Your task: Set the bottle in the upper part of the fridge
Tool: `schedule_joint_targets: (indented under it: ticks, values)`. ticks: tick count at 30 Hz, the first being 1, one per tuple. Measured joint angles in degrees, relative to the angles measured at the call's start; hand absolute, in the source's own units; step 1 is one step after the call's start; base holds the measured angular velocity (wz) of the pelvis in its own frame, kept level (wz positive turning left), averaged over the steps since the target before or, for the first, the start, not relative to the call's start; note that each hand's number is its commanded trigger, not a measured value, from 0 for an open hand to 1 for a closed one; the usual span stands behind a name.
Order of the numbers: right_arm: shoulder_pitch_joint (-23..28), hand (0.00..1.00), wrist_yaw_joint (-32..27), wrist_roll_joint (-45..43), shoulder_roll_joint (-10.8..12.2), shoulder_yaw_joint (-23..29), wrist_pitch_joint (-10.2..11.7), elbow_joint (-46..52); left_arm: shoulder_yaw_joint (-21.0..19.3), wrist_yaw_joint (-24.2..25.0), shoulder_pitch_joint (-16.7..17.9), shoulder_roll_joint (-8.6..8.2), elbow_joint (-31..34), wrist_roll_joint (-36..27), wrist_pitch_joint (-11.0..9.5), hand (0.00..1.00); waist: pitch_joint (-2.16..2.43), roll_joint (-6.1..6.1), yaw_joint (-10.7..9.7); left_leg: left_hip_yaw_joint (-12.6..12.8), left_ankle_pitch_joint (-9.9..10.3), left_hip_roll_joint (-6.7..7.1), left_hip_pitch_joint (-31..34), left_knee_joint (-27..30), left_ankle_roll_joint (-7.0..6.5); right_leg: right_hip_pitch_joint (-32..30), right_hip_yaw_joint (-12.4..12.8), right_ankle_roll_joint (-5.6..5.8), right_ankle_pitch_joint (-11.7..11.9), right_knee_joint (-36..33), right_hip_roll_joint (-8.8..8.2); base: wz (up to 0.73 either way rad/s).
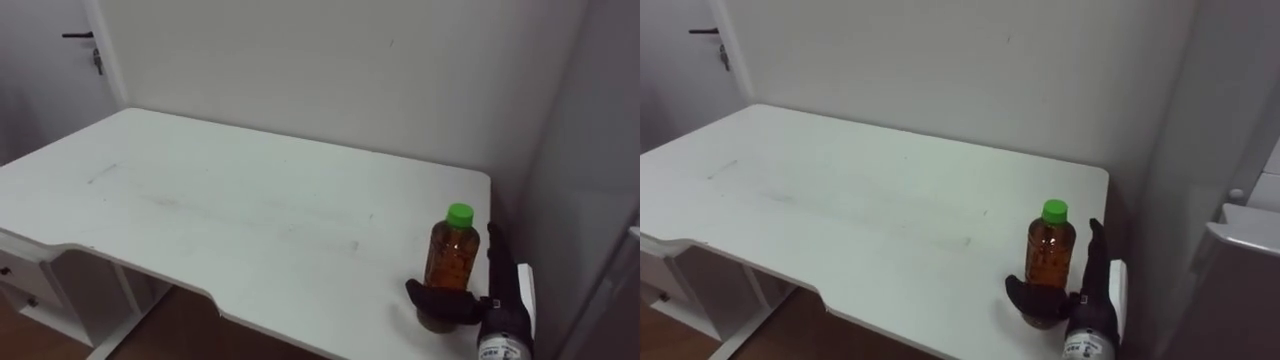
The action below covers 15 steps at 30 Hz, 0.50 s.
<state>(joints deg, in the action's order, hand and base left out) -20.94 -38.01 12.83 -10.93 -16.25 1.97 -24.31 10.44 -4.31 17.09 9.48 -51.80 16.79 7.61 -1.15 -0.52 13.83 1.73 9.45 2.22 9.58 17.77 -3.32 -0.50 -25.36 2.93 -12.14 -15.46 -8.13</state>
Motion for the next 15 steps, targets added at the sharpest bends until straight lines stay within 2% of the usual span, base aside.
schedule_joint_targets:
  ticks: [3, 13, 14, 15]
  values:
    - [-0.06, 0.00, 0.01, 0.00, 0.09, 0.01, 0.00, 0.79, -0.05, 0.00, 0.00, 0.07, 0.08, -0.04, -0.60, 0.00, 0.04, 0.07, 0.34, 0.07, 0.00, -0.01, 0.16, -0.15, 0.00, -0.15, 0.16, -0.01, 0.02, -0.16, 0.08, -0.01]
    - [-1.67, 0.00, 2.60, 0.07, 2.02, -0.41, 0.00, 0.93, -0.07, 0.07, 0.26, 0.08, 0.26, 0.03, -0.51, 0.00, 0.28, 0.56, 0.78, -0.11, 0.00, -0.01, -0.08, -0.58, 0.02, -0.07, 0.07, -0.01, 0.03, -0.05, 0.13, 0.00]
    - [-1.67, 0.58, 2.82, 0.09, 2.05, -0.40, 0.00, 0.92, -0.08, 0.10, 0.25, 0.08, 0.28, 0.03, -0.51, 0.00, 0.27, 0.58, 0.76, -0.19, 0.00, -0.04, -0.08, -0.56, 0.02, -0.07, 0.04, -0.02, 0.05, -0.10, 0.12, 0.00]
    - [-1.67, 0.58, 3.30, 0.09, 2.05, -0.39, 0.00, 0.93, -0.09, 0.20, 0.25, 0.08, 0.28, 0.05, -0.51, 0.00, 0.28, 0.59, 0.73, -0.23, 0.00, -0.05, -0.08, -0.55, 0.02, -0.06, 0.05, -0.03, 0.05, -0.12, 0.13, 0.00]
